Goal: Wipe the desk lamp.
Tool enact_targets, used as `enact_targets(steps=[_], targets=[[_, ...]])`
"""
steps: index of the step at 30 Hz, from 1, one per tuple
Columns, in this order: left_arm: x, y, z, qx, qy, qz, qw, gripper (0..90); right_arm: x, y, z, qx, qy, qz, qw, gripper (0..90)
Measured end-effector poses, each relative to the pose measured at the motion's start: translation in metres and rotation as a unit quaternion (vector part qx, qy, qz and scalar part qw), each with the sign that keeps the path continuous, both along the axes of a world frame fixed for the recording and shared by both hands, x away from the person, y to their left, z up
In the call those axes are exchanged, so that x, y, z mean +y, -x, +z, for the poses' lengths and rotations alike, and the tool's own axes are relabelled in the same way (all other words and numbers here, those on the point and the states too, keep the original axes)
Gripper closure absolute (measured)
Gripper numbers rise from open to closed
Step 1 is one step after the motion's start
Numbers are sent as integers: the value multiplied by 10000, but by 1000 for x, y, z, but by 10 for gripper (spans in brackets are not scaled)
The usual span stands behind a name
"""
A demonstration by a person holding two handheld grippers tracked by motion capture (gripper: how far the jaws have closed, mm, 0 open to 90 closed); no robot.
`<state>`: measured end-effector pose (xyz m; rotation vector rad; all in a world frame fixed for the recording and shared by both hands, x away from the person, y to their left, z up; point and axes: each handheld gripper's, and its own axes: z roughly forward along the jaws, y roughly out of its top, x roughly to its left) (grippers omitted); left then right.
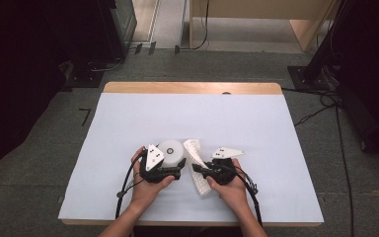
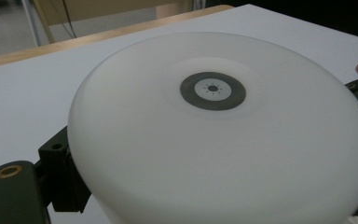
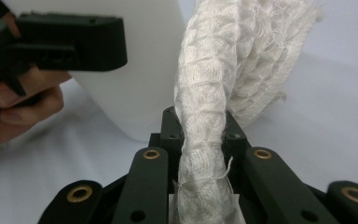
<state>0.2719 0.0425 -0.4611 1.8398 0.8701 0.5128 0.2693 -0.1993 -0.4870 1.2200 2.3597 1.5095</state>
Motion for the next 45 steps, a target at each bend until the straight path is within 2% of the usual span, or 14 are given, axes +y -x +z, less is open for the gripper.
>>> enact_targets(steps=[2,3,4,5,9,13,17,21,30,33,34,36,42,45], targets=[[10,-7,1,182,367,-391,9984,89,5,1,0,-60,30,64,10000,786],[15,-9,2,257,590,-576,9963,89,7,2,1,-83,31,105,9999,789],[22,-14,3,385,837,-839,9922,89,9,3,1,-131,35,152,9998,791],[25,-16,5,438,899,-964,9903,89,10,5,3,-231,10,224,9995,791],[32,-18,8,357,894,-1301,9868,90,11,10,14,-548,-220,465,9972,792],[26,-15,8,330,648,-1579,9848,90,9,14,28,-841,-392,551,9942,795],[19,-12,5,330,413,-1637,9851,90,6,17,41,-1073,-550,479,9916,797],[19,-11,6,359,432,-1615,9853,90,3,20,51,-1270,-666,574,9880,797],[35,-17,15,306,762,-1321,9878,90,15,11,19,-696,-197,721,9948,798],[37,-17,14,300,720,-1317,9882,90,19,10,17,-656,-124,746,9950,798],[34,-17,13,275,609,-1337,9888,90,19,10,17,-658,-125,734,9950,797],[28,-14,10,228,390,-1410,9890,90,18,11,21,-705,-179,612,9955,796],[14,-7,4,213,199,-1513,9881,90,6,14,38,-891,-510,351,9941,798],[14,-8,6,212,261,-1513,9879,90,2,17,45,-997,-665,323,9923,798]])
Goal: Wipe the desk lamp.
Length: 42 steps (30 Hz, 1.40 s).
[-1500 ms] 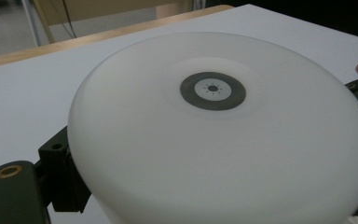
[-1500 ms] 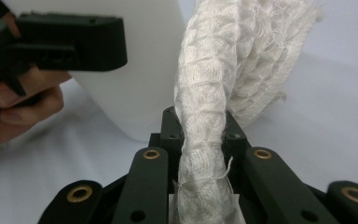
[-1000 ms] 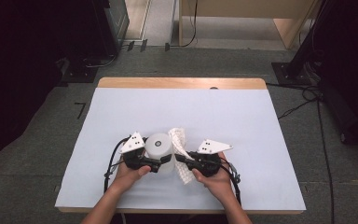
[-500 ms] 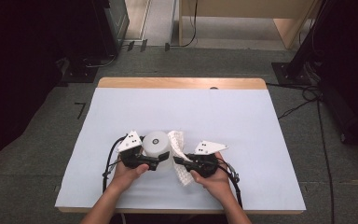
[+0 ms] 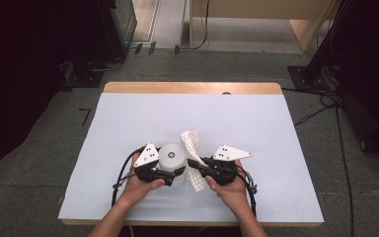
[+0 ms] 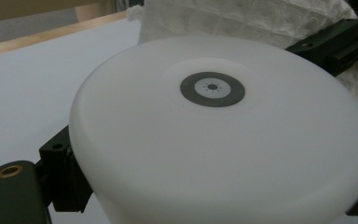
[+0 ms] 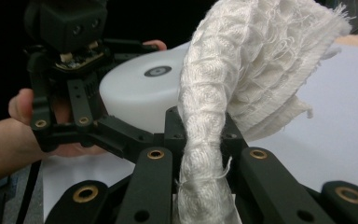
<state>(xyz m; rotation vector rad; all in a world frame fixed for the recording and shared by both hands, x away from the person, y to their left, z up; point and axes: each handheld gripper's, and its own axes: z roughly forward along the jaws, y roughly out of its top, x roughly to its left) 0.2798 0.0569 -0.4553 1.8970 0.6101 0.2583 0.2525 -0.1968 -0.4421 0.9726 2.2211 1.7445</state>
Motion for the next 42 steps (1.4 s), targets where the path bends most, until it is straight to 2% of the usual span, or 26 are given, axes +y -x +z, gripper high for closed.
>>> enact_targets(steps=[4,6,8,10,13,15,20,24,28,32,35,39,42], targets=[[7,-2,6,43,242,71,9997,90,3,-1,-8,115,110,69,9998,798],[12,-2,9,-47,347,170,9992,90,7,-4,-17,339,201,100,9992,798],[20,-4,11,-27,528,251,9983,90,12,-4,-22,461,304,99,9984,798],[24,-6,12,-6,595,312,9977,90,16,-4,-23,471,327,128,9983,798],[23,-7,11,-15,515,292,9982,90,19,-3,-21,439,353,160,9983,798],[18,-5,8,-16,356,219,9991,90,18,-3,-20,407,347,142,9985,798],[5,0,1,-87,37,32,10000,90,9,-2,-7,337,77,-62,9994,798],[3,1,2,-112,19,-15,9999,90,2,1,5,159,-84,-174,9997,797],[6,-1,3,-186,-16,300,9994,89,-4,-1,3,190,-69,-317,9993,798],[8,-4,0,-191,-144,763,9968,88,-9,-5,-3,315,-99,-513,9981,798],[7,-5,-5,-274,-325,886,9952,88,-11,-6,-6,395,-105,-566,9976,797],[6,-3,-6,-356,-333,928,9945,87,-9,-8,-8,455,-156,-531,9974,796],[7,1,-8,-453,-239,987,9938,82,-9,-8,-9,475,-140,-525,9974,795]])
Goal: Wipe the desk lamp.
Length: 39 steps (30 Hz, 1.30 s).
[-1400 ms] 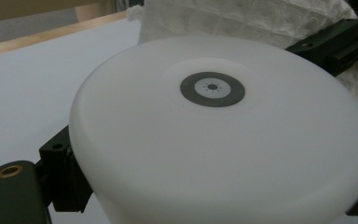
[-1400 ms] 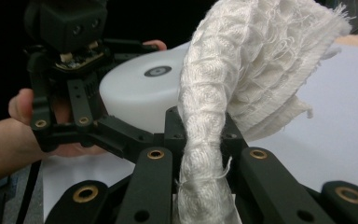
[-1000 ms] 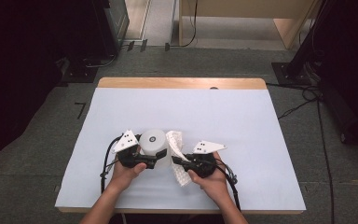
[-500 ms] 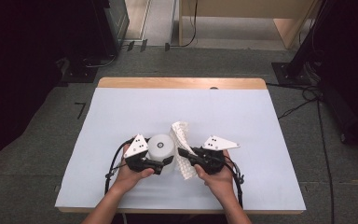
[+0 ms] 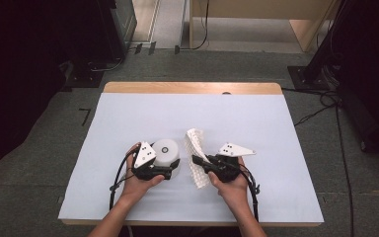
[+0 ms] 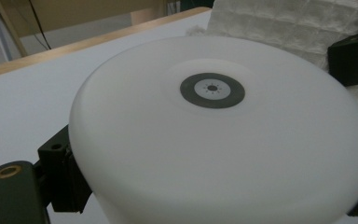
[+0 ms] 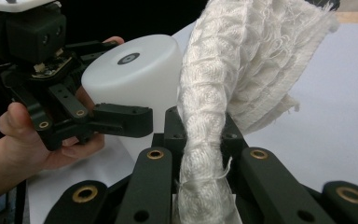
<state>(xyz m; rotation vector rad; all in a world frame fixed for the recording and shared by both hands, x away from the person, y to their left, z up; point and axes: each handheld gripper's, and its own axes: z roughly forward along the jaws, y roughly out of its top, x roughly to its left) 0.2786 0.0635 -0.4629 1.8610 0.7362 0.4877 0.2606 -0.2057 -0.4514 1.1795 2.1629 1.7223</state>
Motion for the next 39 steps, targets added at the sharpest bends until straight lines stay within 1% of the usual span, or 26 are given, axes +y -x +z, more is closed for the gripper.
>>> enact_targets(steps=[1,2,3,4,5,7,8,9,10,11,14,16,17,21,24,25,28,32,33,34,37,39], targets=[[1,2,0,-6,109,30,9999,62,0,0,0,16,1,1,10000,795],[2,3,1,21,172,35,9998,56,-1,-1,0,17,-7,-3,10000,795],[2,4,2,52,188,90,9998,53,-1,-1,0,13,-12,-15,10000,795],[2,5,3,74,179,124,9997,34,-2,-1,0,33,-26,-21,10000,795],[0,7,3,68,119,186,9997,22,-2,-2,0,6,-17,-33,10000,795],[-2,10,2,50,28,304,9995,22,-2,-3,-1,40,-23,-23,10000,795],[-2,12,1,3,55,378,9993,23,-1,-3,-2,84,-11,-7,10000,795],[-2,14,0,-33,98,489,9988,33,-1,-3,-3,86,4,18,10000,795],[-3,15,-1,-54,84,555,9984,52,0,-3,-4,107,12,35,9999,795],[-5,17,-3,-60,53,686,9976,58,1,-3,-4,109,27,52,9999,794],[-10,19,-9,-21,-74,954,9954,69,3,-3,-8,137,100,79,9998,794],[-13,19,-10,-8,-146,1042,9944,68,3,-4,-9,161,119,73,9998,794],[-14,19,-10,-5,-143,1055,9943,68,3,-4,-11,190,113,68,9997,794],[-13,16,-9,43,-154,993,9949,70,6,-4,-14,254,121,95,9996,794],[-14,14,-10,76,-187,958,9952,70,10,-4,-17,281,177,157,9993,794],[-14,14,-10,73,-190,957,9952,70,11,-4,-18,262,205,180,9993,794],[-13,14,-9,33,-218,929,9954,76,15,-3,-20,302,236,237,9990,794],[-11,12,-9,-24,-271,759,9967,84,17,-3,-22,320,269,261,9988,794],[-11,12,-9,-18,-247,752,9969,85,17,-3,-22,317,283,256,9988,794],[-9,10,-9,29,-207,720,9972,85,17,-3,-23,326,284,257,9987,794],[-3,7,-7,116,-18,604,9981,86,20,-3,-24,333,344,290,9984,794],[2,4,-3,194,227,437,9986,87,22,-2,-26,357,387,313,9981,794]])
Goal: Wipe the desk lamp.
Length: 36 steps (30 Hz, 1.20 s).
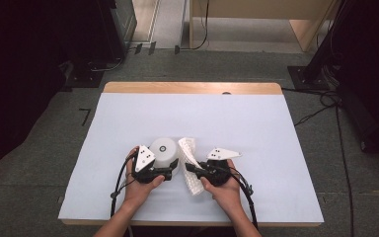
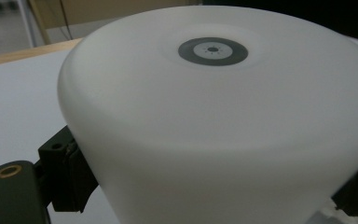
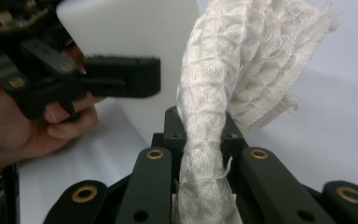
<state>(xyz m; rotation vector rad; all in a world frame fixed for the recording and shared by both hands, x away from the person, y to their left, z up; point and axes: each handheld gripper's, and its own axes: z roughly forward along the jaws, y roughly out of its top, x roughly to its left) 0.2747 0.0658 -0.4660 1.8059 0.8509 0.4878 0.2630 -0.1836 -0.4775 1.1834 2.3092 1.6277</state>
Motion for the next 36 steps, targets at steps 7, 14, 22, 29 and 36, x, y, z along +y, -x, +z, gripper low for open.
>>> enact_targets(steps=[7,14,22,29,36], targets=[[8,-2,11,37,428,-397,9983,87,3,2,1,-52,-77,26,10000,794],[1,0,9,67,273,-584,9979,87,3,5,9,-198,-199,36,9996,796],[-8,0,4,176,76,-734,9971,87,-4,6,22,-414,-383,-3,9984,799],[-12,0,2,174,-34,-816,9965,87,-9,8,31,-611,-413,15,9973,799],[-1,-2,12,94,222,-738,9970,87,-3,3,14,-296,-202,85,9993,798]])
